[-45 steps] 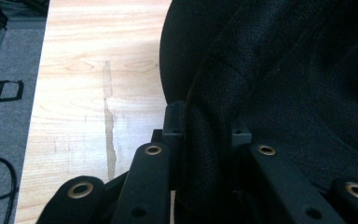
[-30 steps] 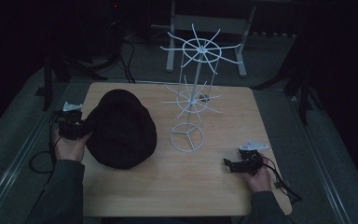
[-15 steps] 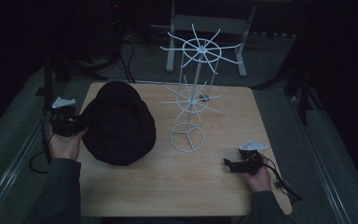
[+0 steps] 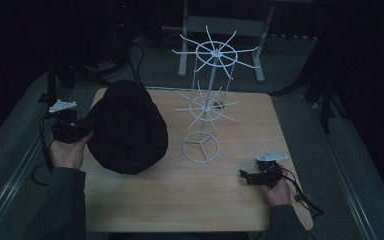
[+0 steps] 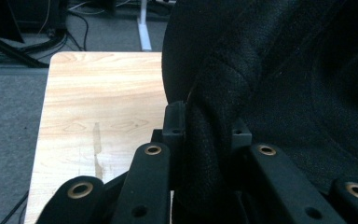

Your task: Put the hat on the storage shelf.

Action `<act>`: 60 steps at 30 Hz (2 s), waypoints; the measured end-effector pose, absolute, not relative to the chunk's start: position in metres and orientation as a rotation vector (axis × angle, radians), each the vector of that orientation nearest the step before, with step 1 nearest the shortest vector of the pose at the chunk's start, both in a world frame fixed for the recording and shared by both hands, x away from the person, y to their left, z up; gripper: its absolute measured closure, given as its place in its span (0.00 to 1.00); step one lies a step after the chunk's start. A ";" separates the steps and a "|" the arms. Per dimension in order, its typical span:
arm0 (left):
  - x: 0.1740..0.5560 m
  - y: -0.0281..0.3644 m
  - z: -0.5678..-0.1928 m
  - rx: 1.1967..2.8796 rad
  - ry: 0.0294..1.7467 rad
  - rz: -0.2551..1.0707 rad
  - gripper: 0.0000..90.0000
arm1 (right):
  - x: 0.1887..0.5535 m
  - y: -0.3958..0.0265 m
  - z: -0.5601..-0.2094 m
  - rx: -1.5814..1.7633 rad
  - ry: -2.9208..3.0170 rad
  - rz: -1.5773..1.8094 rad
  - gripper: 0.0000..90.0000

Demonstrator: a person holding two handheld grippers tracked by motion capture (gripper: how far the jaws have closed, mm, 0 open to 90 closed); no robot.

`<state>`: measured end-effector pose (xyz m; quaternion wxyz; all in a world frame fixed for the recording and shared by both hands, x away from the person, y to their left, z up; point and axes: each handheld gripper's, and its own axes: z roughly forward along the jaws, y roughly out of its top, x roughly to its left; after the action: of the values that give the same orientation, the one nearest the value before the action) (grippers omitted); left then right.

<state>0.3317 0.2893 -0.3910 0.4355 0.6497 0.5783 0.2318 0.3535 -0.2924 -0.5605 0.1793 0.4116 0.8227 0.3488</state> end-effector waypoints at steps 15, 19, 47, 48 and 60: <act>0.333 0.286 -0.374 1.581 1.394 0.571 0.86 | 0.353 -0.292 -0.560 1.165 2.327 0.985 0.15; 0.334 0.284 -0.370 1.579 1.382 0.573 0.86 | 0.353 -0.292 -0.560 1.166 2.326 0.986 0.15; 0.335 0.280 -0.350 1.527 1.332 0.557 0.86 | 0.353 -0.292 -0.560 1.166 2.326 0.985 0.15; 0.335 0.281 -0.350 1.526 1.331 0.556 0.86 | 0.353 -0.292 -0.560 1.166 2.326 0.985 0.15; 0.335 0.280 -0.342 1.503 1.315 0.560 0.86 | 0.353 -0.292 -0.560 1.165 2.327 0.985 0.15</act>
<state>0.3345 0.2805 -0.3419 0.5088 0.6239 0.5459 0.2323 0.3534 -0.2924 -0.5603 0.1786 0.4121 0.8227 0.3483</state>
